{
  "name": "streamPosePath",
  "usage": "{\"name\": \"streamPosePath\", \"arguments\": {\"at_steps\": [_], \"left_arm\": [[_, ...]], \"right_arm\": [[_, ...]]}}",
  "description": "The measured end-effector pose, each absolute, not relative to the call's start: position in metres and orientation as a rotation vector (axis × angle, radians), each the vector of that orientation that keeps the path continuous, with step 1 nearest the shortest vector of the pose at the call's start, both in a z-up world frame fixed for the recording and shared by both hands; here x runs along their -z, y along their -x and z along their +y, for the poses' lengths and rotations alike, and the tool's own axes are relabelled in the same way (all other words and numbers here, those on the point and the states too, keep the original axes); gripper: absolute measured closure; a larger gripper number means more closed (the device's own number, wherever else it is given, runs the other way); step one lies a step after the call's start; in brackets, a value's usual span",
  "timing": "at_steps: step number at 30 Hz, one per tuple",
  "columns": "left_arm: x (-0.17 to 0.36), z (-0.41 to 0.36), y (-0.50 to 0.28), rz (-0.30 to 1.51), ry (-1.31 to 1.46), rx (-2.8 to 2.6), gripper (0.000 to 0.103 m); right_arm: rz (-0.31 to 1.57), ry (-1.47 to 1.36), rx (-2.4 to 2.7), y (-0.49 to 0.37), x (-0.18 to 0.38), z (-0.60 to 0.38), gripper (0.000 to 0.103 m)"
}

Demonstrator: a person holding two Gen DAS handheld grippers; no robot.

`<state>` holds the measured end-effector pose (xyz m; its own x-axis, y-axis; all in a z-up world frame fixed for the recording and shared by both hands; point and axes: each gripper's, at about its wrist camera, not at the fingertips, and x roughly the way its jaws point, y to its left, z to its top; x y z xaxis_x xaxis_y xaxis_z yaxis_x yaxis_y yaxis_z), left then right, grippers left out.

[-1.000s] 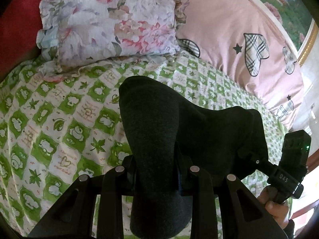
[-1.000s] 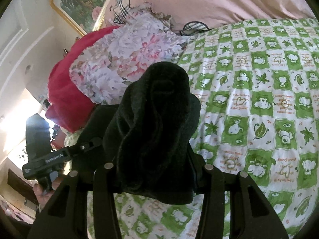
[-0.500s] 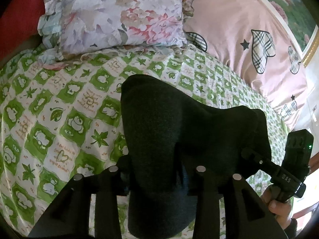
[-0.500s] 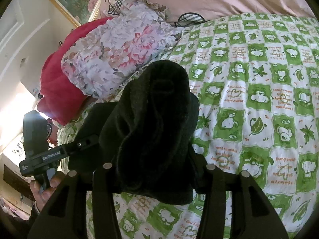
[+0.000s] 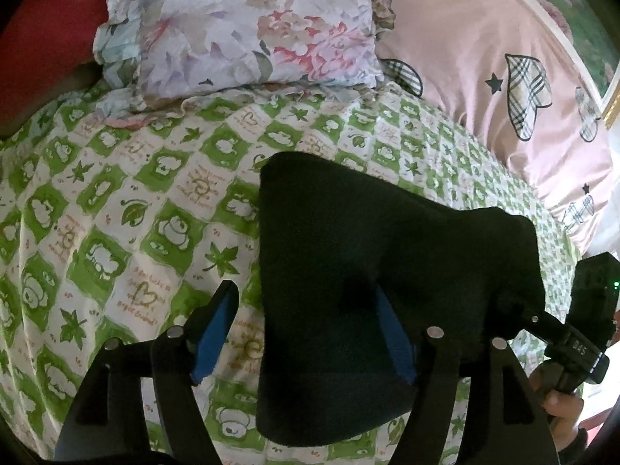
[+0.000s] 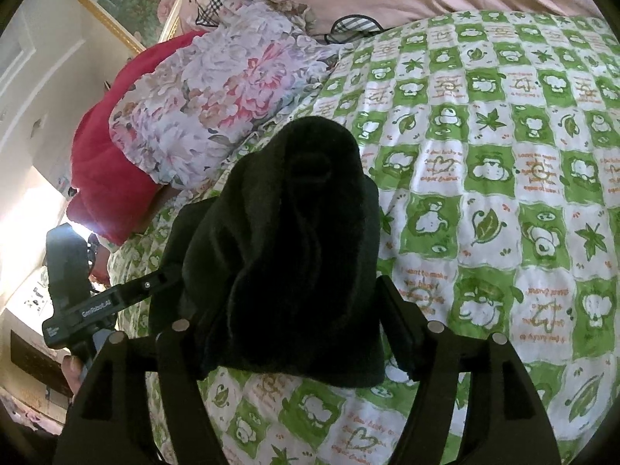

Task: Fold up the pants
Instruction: 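Open both grippers and release the folded black pants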

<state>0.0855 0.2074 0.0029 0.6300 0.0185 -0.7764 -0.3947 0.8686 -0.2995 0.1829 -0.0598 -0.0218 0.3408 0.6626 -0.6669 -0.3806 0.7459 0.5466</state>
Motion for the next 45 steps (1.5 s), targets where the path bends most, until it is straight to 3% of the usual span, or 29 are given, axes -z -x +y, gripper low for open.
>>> {"name": "streamPosePath", "arguments": {"at_steps": [7, 21, 45], "left_arm": [[0.001, 0.207, -0.072, 0.864, 0.496, -0.263, 0.025], [-0.003, 0.198, -0.046, 0.848, 0.467, -0.306, 0.024], [-0.006, 0.154, -0.008, 0.837, 0.278, -0.414, 0.021]], "right_arm": [[1.012, -0.3, -0.685, -0.172, 0.02, -0.069, 0.029], [0.976, -0.247, -0.674, -0.153, 0.01, -0.069, 0.026], [0.794, 0.035, -0.61, -0.093, -0.008, -0.035, 0.007]]}}
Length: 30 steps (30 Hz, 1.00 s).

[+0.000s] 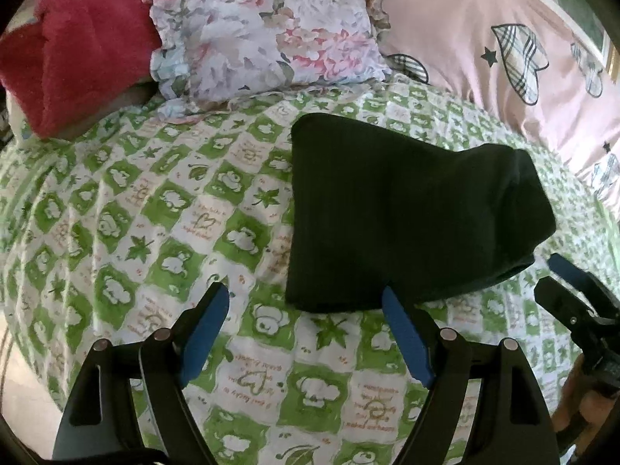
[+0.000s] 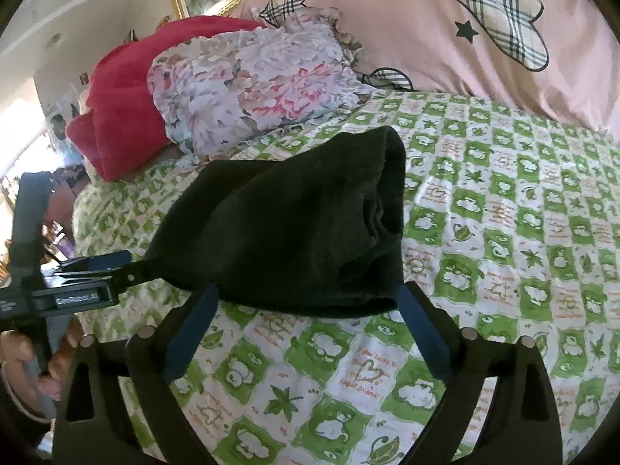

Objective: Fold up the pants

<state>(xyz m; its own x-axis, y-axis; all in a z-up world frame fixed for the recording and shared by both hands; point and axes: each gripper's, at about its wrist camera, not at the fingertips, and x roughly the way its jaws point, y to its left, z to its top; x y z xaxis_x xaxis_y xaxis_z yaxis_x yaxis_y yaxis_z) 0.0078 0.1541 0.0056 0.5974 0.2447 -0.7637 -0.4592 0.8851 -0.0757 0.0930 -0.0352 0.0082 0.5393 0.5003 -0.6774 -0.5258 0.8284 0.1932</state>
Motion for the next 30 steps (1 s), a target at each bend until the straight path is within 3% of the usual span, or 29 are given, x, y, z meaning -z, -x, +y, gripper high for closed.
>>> {"name": "streamPosePath", "arguments": {"at_steps": [30], "left_arm": [[-0.013, 0.143, 0.001, 0.846, 0.18, -0.447, 0.021]], "right_arm": [[0.747, 0.155, -0.586, -0.082, -0.015, -0.013, 0.003]]}}
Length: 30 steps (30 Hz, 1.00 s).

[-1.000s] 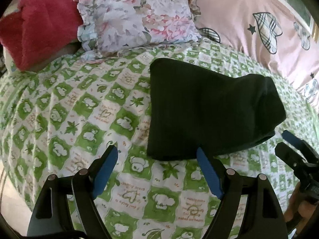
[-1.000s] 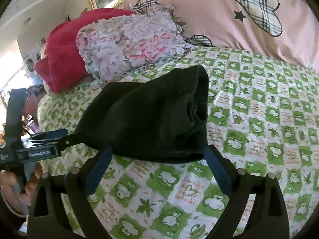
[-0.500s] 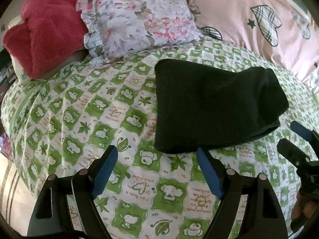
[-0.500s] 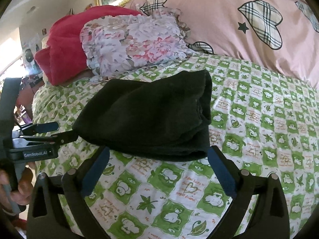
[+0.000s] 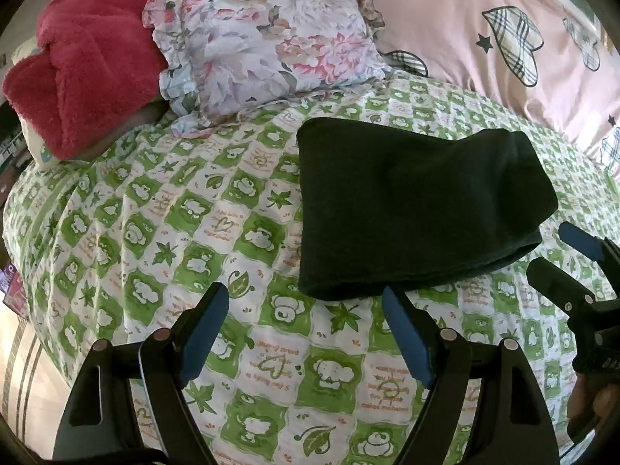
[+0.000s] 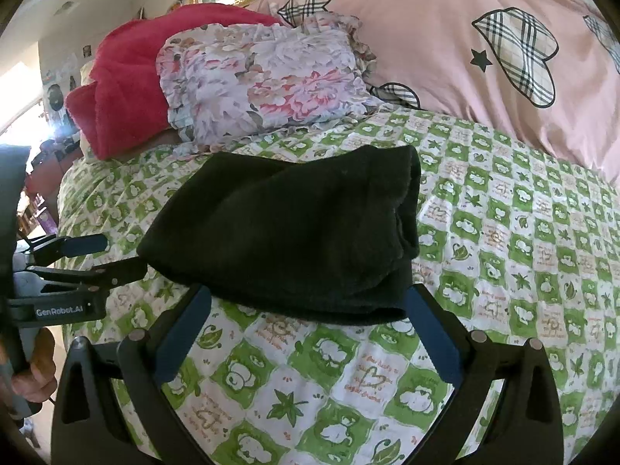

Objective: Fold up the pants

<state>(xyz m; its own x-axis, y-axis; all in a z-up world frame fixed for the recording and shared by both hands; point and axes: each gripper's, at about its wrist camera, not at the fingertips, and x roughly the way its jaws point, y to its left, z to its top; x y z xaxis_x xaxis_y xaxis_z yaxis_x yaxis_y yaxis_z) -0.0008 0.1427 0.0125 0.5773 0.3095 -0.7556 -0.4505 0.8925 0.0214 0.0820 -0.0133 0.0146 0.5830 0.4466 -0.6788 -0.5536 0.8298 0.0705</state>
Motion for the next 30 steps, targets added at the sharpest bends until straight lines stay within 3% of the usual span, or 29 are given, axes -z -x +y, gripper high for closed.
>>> {"name": "streamPosePath", "arguments": {"at_steps": [30], "left_arm": [[-0.024, 0.146, -0.01, 0.835, 0.154, -0.431, 0.02]], "right_arm": [[0.731, 0.177, -0.618, -0.093, -0.034, -0.001, 0.002]]}}
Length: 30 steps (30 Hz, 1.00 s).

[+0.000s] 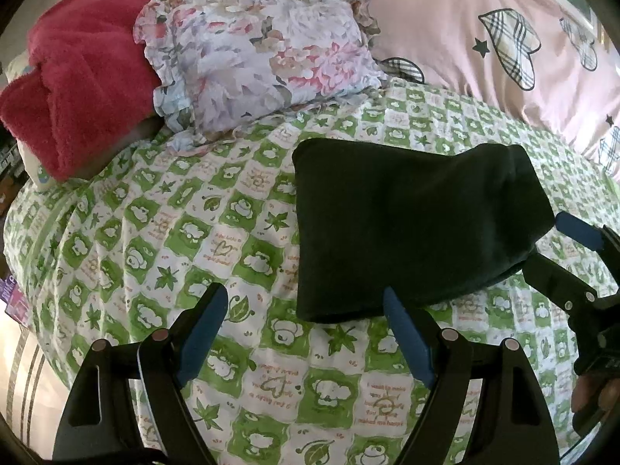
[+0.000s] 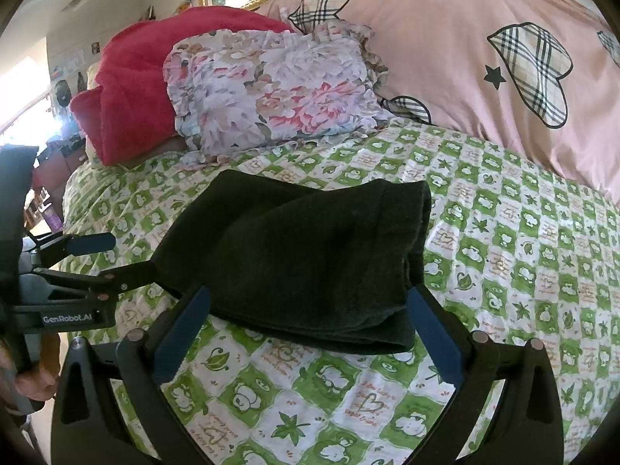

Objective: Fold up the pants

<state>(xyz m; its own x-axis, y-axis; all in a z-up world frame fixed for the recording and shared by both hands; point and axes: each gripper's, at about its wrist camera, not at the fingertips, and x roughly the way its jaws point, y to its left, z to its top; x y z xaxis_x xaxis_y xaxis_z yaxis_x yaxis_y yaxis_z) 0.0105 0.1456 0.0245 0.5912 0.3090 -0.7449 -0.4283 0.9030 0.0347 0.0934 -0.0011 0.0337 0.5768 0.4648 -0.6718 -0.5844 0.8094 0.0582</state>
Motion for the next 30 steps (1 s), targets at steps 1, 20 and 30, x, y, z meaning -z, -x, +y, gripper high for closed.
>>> {"name": "streamPosePath", "arguments": {"at_steps": [1, 20, 30], "left_arm": [[-0.025, 0.145, -0.011, 0.834, 0.153, -0.43, 0.02], [-0.035, 0.149, -0.012, 0.793, 0.144, -0.445, 0.02], [-0.039, 0.148, -0.023, 0.76, 0.129, -0.427, 0.02]], "right_arm": [[0.731, 0.177, -0.618, -0.093, -0.033, -0.001, 0.002], [0.717, 0.173, -0.615, -0.093, -0.039, -0.005, 0.002], [0.72, 0.168, -0.607, -0.099, -0.042, -0.009, 0.002]]}}
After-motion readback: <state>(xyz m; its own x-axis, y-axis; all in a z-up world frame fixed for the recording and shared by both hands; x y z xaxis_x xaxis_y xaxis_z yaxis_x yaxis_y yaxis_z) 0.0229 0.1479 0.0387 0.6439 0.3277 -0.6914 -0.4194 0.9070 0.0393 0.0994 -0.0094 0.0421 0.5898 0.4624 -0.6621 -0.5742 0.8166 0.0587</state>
